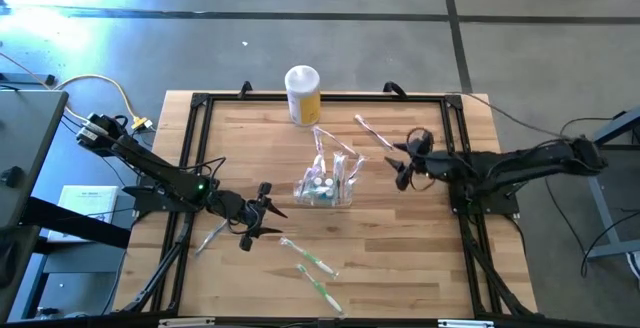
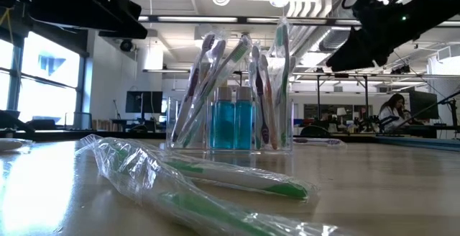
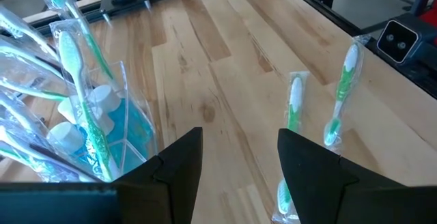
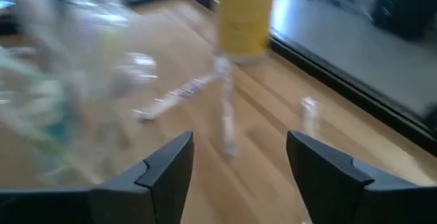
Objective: Pick & Place toothbrushing station
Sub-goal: Put the purple toothbrush into the transparent organizer
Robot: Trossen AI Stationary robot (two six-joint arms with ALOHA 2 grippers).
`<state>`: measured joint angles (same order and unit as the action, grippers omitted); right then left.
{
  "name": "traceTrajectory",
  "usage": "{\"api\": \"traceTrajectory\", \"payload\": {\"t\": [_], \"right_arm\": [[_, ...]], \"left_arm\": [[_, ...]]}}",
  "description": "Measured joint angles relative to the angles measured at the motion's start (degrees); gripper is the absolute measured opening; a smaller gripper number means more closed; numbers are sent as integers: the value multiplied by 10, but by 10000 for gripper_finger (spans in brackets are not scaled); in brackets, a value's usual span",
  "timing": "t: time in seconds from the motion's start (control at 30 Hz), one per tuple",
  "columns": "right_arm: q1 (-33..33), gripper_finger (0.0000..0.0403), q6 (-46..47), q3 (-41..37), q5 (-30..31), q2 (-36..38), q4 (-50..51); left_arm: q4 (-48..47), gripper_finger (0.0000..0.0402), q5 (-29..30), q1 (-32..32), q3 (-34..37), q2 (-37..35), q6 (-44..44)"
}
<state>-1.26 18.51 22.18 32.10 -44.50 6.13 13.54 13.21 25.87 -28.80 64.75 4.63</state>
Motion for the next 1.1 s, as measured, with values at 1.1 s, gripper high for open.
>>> {"api": "traceTrajectory", "payload": {"t": [1.1], "right_arm": [[355, 226, -37, 34, -236, -411, -161]], "left_arm": [[53, 184, -1, 0, 0, 67, 18]]}}
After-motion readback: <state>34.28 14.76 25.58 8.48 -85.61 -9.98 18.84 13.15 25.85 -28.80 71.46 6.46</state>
